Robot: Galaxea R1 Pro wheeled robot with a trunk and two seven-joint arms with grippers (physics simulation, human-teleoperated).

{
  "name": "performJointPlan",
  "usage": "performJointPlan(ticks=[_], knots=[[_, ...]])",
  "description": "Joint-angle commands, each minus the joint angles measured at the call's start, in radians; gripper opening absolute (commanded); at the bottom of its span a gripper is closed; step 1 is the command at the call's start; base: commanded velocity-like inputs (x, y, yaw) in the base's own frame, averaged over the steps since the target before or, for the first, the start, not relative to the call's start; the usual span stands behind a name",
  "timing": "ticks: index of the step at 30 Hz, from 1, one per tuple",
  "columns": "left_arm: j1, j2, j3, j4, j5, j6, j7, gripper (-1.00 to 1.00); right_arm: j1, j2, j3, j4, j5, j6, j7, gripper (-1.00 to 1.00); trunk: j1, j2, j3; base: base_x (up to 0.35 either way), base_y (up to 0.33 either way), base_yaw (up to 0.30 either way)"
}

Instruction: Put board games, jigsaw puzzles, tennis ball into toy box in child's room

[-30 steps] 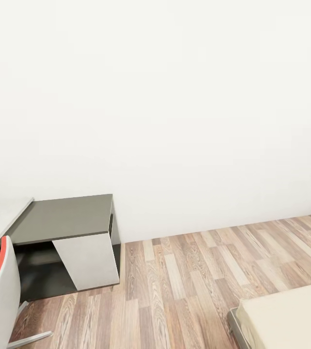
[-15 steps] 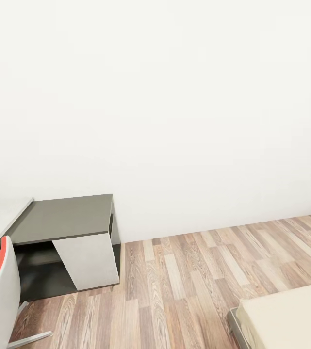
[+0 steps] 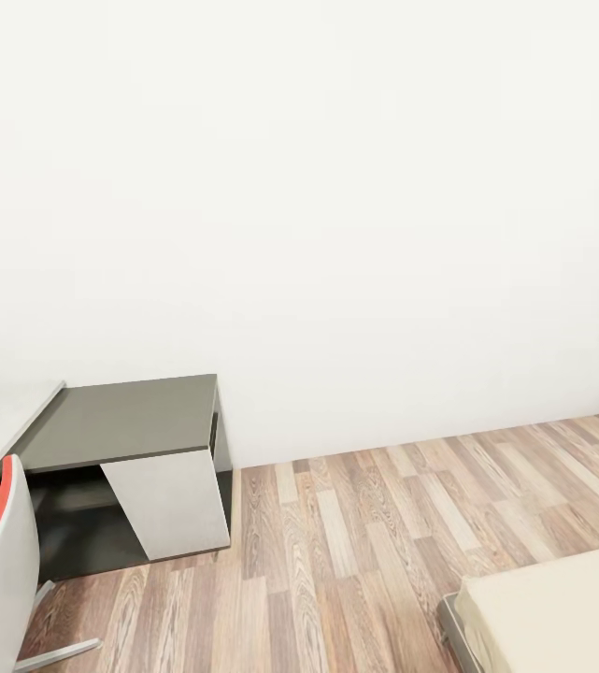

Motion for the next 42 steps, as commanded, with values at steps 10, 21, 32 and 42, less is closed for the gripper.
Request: performJointPlan(ticks=[10,21,32,42], knots=[[-0.001,0.000,-0.008,0.001,0.010,-0.004,-0.003,1.00,-0.001,0.003,0.008,0.000,-0.011,-0.005,-0.002,1.00,0.001,-0.002,-0.002,0.000,0.000,0.000],[-0.001,0.000,-0.008,0.001,0.010,-0.004,-0.003,1.00,-0.001,0.002,0.008,0.000,-0.011,-0.005,-0.002,1.00,0.001,-0.002,-0.002,0.000,0.000,0.000],[-0.001,0.000,-0.008,0.001,0.010,-0.004,-0.003,1.00,-0.001,0.002,0.008,0.001,-0.011,-0.005,-0.002,1.00,0.001,-0.002,-0.002,0.000,0.000,0.000],[-0.001,0.000,-0.008,0.001,0.010,-0.004,-0.003,1.00,-0.001,0.002,0.008,0.000,-0.011,-0.005,-0.002,1.00,0.001,-0.002,-0.002,0.000,0.000,0.000]])
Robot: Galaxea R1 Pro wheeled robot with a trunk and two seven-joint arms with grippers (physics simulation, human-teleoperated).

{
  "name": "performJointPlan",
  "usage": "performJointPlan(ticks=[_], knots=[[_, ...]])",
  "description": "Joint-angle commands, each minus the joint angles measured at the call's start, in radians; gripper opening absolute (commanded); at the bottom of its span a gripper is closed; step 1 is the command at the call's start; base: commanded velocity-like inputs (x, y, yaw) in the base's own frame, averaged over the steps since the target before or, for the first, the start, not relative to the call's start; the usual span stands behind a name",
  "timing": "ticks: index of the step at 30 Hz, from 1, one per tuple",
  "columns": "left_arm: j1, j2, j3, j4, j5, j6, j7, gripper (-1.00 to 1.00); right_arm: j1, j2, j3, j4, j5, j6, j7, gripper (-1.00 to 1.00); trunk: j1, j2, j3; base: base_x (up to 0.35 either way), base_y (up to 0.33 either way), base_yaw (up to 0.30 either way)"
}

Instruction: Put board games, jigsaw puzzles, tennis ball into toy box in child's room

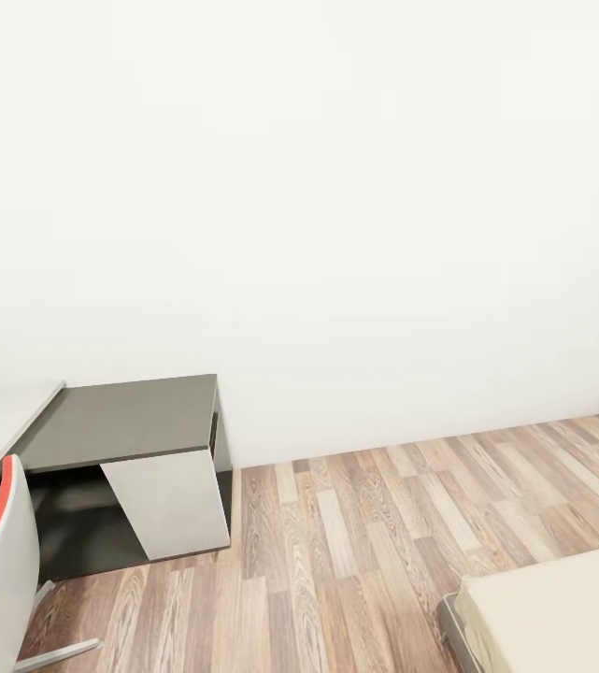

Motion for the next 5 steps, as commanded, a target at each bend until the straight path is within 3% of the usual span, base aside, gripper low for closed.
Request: performJointPlan(ticks=[1,5], knots=[[-0.001,0.000,-0.008,0.001,0.010,-0.004,-0.003,1.00,-0.001,0.000,0.008,0.000,-0.011,-0.005,-0.002,1.00,0.001,-0.002,-0.002,0.000,0.000,0.000],[-0.001,0.000,-0.008,0.001,0.010,-0.004,-0.003,1.00,-0.001,0.000,0.008,0.000,-0.011,-0.005,-0.002,1.00,0.001,-0.002,-0.002,0.000,0.000,0.000]])
